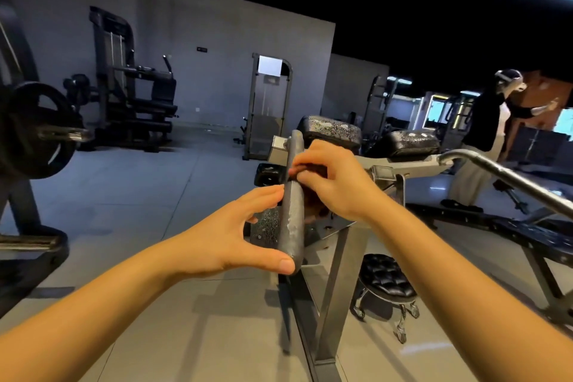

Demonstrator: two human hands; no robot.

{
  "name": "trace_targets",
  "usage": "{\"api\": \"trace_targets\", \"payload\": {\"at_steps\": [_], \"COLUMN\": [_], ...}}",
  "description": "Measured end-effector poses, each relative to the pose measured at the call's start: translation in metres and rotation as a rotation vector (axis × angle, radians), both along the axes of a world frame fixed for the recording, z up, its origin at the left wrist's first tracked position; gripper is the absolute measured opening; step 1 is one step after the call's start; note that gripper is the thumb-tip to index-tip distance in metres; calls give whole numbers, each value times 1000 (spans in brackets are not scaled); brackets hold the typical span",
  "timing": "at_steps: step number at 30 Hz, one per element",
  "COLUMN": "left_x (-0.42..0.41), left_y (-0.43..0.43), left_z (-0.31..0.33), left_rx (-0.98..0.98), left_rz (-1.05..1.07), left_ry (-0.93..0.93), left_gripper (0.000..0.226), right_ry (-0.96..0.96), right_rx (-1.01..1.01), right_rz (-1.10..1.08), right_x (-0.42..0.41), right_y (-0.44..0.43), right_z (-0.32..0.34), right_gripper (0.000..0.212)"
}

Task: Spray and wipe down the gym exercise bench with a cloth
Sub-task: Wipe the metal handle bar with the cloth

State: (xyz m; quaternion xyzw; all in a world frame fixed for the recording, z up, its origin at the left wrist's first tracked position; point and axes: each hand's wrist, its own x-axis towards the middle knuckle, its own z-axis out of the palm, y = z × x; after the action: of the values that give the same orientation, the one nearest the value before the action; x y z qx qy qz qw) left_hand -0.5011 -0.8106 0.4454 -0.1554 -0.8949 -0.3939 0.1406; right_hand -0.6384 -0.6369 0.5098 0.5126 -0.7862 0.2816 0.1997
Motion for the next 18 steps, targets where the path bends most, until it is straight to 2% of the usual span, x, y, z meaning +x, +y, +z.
{"api": "trace_targets", "payload": {"at_steps": [4, 7, 13, 16, 18], "left_x": [0, -3, -8, -10, -8], "left_y": [2, 1, -7, -11, -11], "left_z": [1, -1, -6, -4, -5], "left_rx": [20, -3, -3, -22, -40], "left_rz": [-28, -28, -3, 31, 27], "left_ry": [38, 43, 25, 26, 18], "left_gripper": [84, 85, 92, 102, 104], "right_ry": [26, 78, 56, 45, 31], "right_rx": [85, 37, -61, -106, -155], "right_rz": [241, 138, -181, -240, -185], "right_x": [47, 16, -102, -107, -88], "right_y": [45, 25, -52, -63, -51], "right_z": [-17, -9, 30, 26, 12], "right_gripper": [17, 14, 16, 18, 17]}}
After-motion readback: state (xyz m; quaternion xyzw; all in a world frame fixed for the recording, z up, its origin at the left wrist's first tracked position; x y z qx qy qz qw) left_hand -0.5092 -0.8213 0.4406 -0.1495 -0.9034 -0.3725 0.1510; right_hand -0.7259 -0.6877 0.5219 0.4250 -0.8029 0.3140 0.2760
